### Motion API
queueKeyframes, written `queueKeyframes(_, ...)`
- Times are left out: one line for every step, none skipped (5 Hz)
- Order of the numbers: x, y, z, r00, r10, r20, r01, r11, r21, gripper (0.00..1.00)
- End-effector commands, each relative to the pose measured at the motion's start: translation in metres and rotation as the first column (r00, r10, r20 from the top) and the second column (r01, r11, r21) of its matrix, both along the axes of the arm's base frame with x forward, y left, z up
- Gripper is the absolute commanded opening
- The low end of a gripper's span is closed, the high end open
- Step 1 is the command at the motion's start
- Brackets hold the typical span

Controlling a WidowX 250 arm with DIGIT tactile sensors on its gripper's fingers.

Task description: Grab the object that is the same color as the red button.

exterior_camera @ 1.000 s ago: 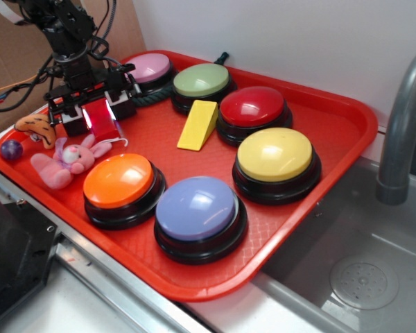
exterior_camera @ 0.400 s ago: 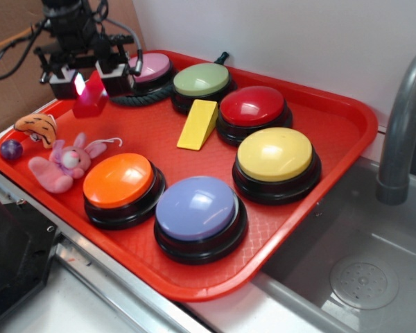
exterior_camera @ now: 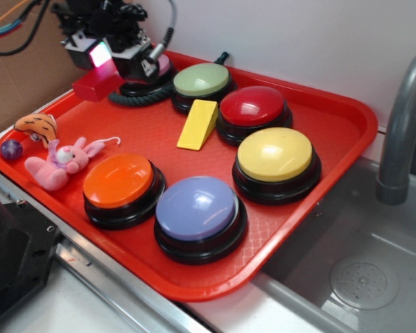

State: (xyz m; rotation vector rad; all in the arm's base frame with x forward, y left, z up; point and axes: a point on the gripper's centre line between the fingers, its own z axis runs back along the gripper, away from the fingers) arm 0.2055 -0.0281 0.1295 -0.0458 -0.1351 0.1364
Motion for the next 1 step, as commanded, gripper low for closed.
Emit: queueKeyframes(-0.0096,-0.0124,0.0153,0.968,-0.25,0.027,0.251,0.967,-0.037,0.0)
